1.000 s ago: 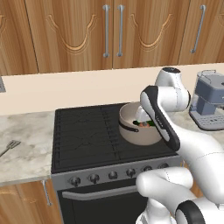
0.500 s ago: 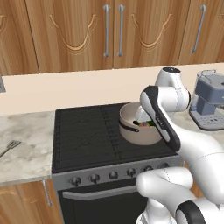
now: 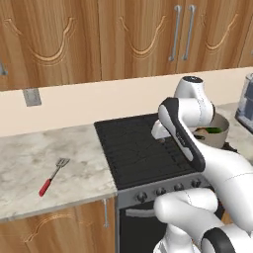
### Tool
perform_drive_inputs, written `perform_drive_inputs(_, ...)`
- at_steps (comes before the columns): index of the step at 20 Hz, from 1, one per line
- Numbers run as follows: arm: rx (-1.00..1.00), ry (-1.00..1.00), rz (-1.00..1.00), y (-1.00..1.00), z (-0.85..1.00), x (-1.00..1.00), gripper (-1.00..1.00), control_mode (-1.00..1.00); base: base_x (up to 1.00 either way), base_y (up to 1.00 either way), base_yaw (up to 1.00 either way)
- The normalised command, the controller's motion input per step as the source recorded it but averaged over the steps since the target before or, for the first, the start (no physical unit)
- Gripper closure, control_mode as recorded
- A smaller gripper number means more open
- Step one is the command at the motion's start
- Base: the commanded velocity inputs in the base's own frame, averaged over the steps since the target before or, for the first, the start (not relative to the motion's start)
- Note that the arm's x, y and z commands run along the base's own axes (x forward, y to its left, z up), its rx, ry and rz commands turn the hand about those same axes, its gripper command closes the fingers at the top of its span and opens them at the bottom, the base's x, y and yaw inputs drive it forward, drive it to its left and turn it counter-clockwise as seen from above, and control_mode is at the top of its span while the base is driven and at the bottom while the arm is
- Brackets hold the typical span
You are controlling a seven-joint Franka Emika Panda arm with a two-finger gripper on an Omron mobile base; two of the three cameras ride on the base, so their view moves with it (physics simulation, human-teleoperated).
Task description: Put the cucumber and onion in the pot. Retrieve the spatula and lightly stir the vegetables in the pot.
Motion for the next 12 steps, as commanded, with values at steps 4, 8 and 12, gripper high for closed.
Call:
perform_drive_inputs(4, 0.00, 0.00, 0.00, 0.00, 0.00, 0.00, -1.00, 1.00, -0.14, 1.00, -0.23)
perform_drive_inputs(8, 0.00, 0.00, 0.00, 0.00, 0.00, 0.00, -1.00, 1.00, 0.00, 0.93, -0.11)
perform_drive_inputs(12, 0.00, 0.00, 0.00, 0.00, 0.00, 0.00, -1.00, 1.00, 0.03, 0.44, 0.02)
